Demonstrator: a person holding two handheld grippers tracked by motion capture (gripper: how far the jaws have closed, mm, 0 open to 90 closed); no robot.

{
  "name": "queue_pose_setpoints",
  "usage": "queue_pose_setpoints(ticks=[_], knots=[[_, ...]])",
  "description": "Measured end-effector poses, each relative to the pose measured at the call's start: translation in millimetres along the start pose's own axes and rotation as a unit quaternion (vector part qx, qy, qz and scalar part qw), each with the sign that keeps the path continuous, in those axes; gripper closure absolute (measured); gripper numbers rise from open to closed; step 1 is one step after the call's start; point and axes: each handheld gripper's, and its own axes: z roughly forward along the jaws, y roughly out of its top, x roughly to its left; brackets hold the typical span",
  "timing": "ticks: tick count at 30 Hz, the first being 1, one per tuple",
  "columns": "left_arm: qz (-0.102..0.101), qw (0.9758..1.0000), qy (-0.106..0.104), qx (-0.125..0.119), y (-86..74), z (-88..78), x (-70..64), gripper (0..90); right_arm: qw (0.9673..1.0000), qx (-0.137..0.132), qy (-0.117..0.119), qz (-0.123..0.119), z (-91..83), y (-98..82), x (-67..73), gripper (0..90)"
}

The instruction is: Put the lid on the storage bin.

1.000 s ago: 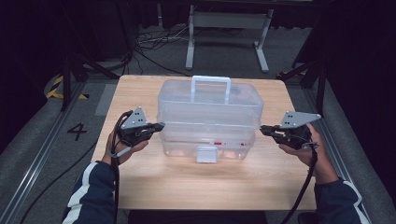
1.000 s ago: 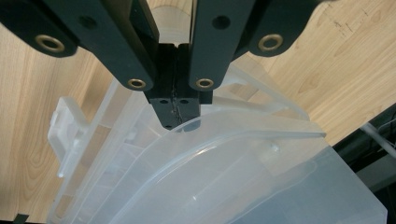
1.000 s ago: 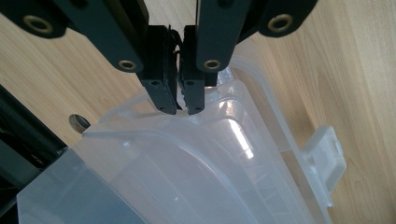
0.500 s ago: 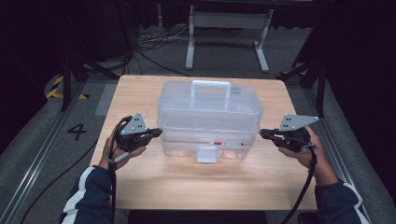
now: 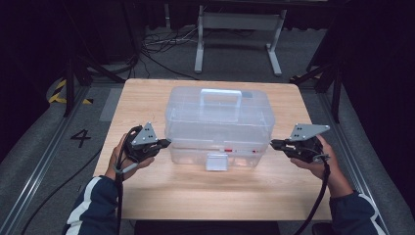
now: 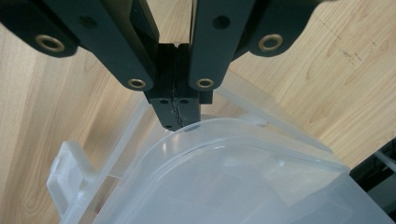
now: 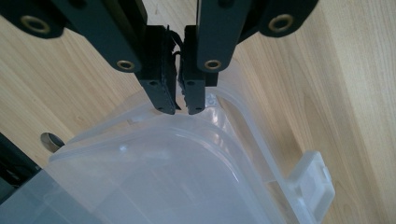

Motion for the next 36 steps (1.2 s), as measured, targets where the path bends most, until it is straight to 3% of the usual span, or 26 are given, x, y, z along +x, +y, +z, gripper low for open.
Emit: queue_pose_setpoints(ticks=[36], knots=[[0.005, 0.9995, 0.000, 0.030, -13.4, 1.5, -5.1, 90.0, 0.9998, 0.014, 0.014, 0.002, 9.7, -9.2, 8.2, 84.9]])
